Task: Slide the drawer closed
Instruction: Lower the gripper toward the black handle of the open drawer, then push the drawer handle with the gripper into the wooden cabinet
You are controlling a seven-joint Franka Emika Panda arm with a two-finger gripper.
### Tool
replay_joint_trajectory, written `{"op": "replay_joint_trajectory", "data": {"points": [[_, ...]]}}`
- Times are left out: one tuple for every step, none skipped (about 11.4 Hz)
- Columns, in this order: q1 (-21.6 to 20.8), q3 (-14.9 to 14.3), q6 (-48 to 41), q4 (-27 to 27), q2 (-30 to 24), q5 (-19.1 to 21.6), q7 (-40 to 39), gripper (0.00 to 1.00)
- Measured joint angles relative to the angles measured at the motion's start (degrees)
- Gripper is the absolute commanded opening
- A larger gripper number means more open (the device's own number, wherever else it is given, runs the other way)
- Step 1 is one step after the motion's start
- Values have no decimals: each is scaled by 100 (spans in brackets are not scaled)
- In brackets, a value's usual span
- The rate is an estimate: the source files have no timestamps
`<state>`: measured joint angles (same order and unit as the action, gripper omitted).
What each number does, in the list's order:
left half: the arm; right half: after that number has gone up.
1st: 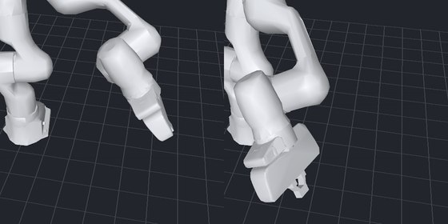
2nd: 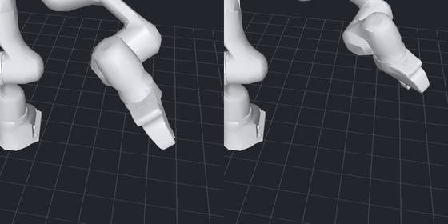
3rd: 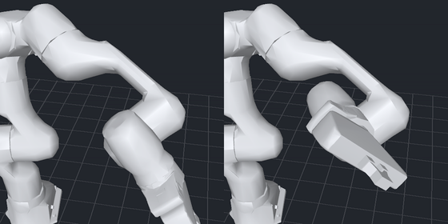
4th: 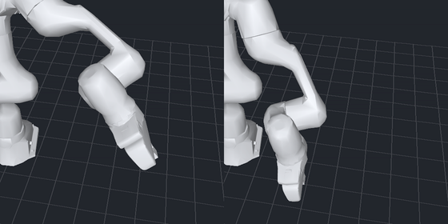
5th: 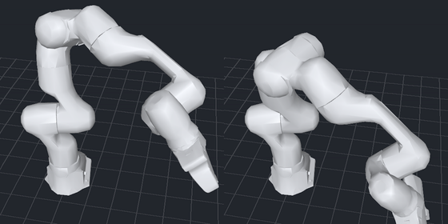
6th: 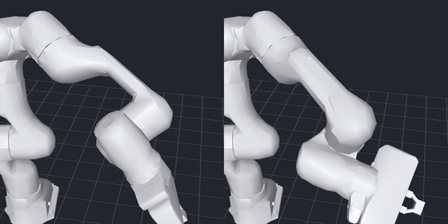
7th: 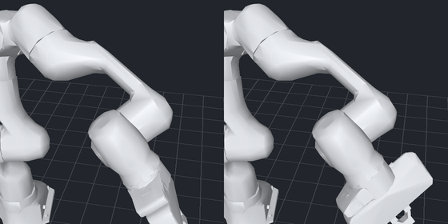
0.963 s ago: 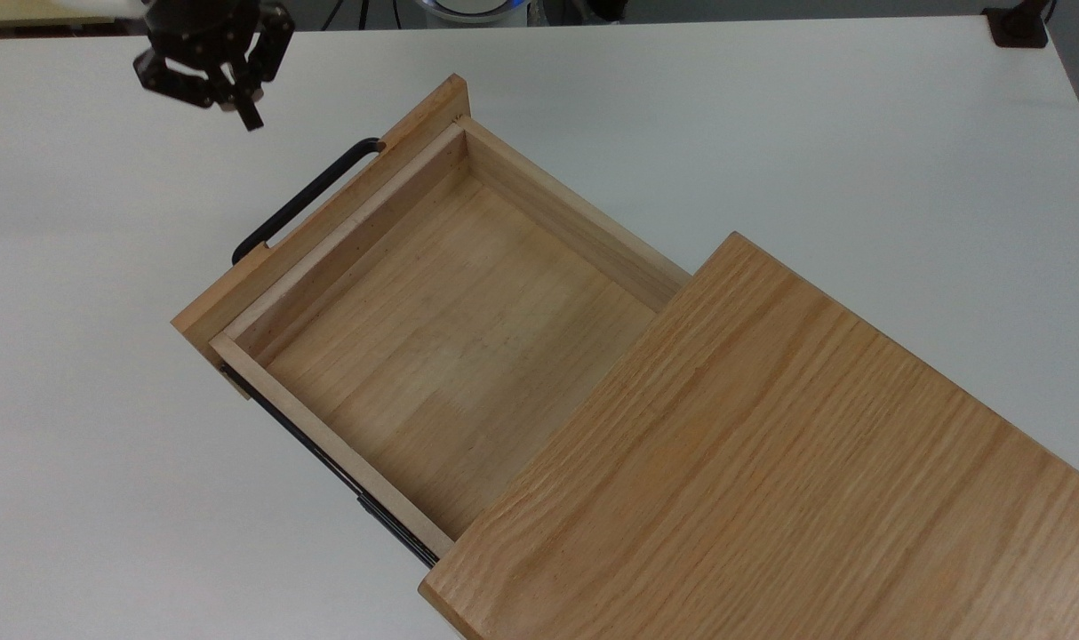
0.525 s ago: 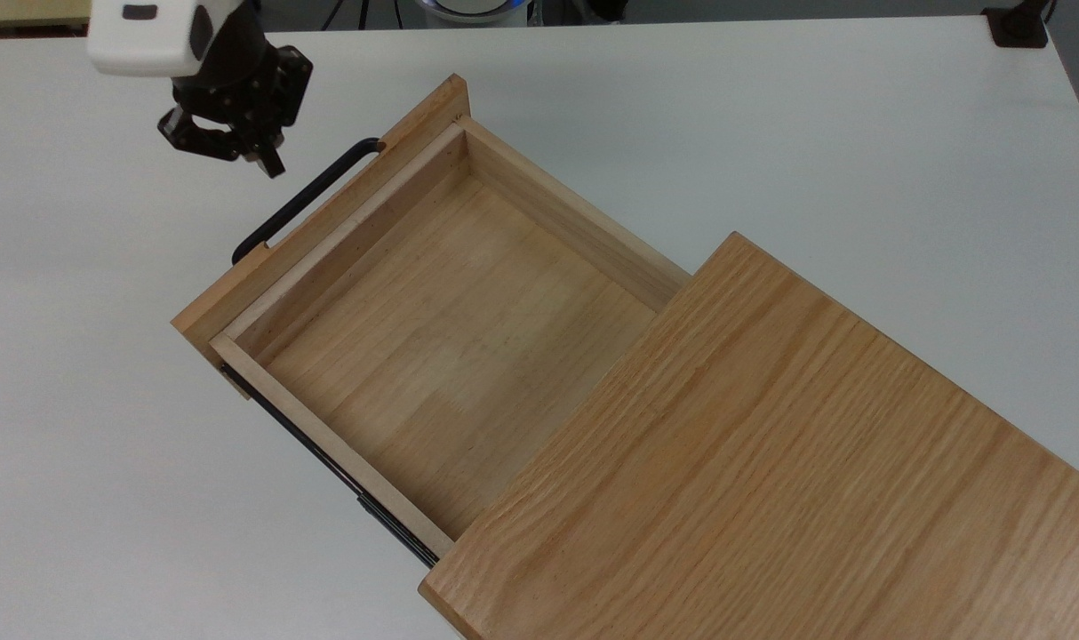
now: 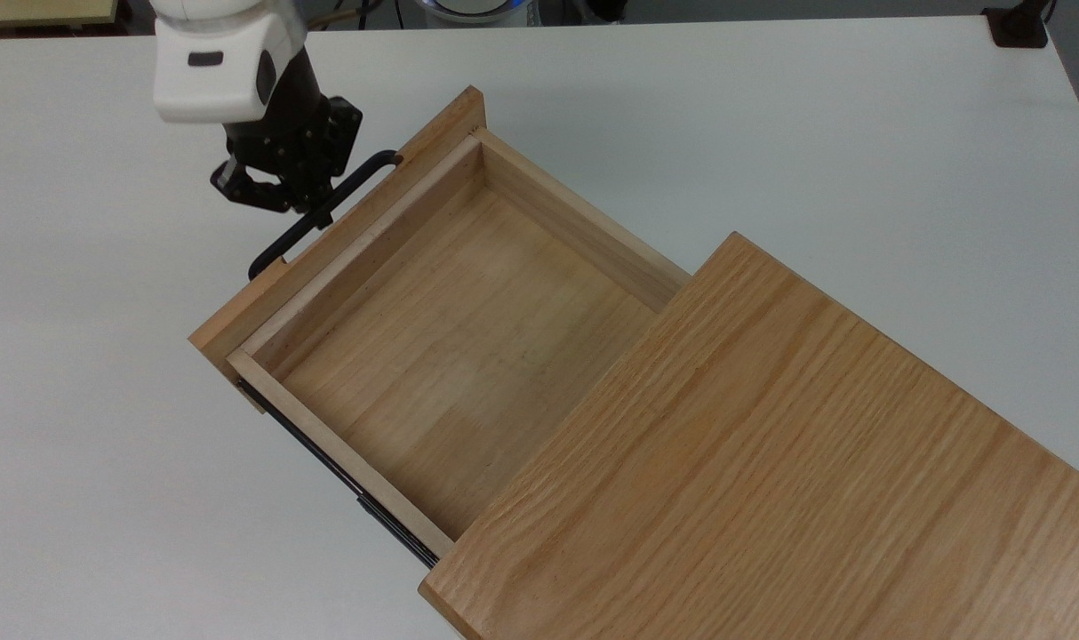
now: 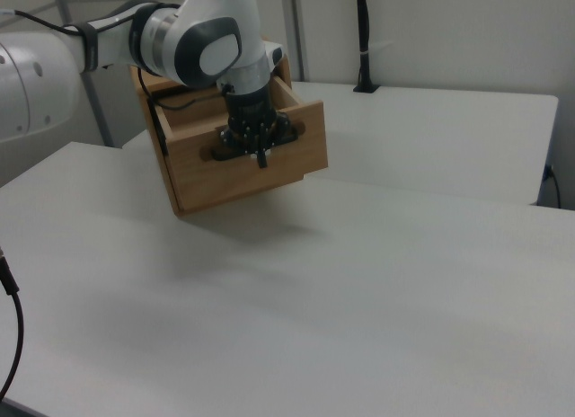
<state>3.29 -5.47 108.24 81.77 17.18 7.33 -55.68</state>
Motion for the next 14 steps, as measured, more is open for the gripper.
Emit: {"op": "replay_joint_trajectory", "data": {"points": [[1,1,130,-1,59,215,61,0],[-6,2,257,-1,92,438,109,0],[-27,4,363,-1,117,580,125,0],[-76,7,462,-2,134,634,171,0],[-153,12,584,-3,143,640,233,0],[-255,18,761,-3,153,642,290,0],[-345,52,952,-5,171,643,323,0],[-400,123,1121,-25,194,643,346,0],[-435,187,1212,-76,224,643,370,0],[-439,262,1289,-149,266,643,387,0],[-443,322,1429,-197,307,643,432,0],[-451,383,1656,-210,354,646,527,0],[-493,413,1889,-211,411,646,601,0],[-561,422,2126,-213,481,647,698,0]]}}
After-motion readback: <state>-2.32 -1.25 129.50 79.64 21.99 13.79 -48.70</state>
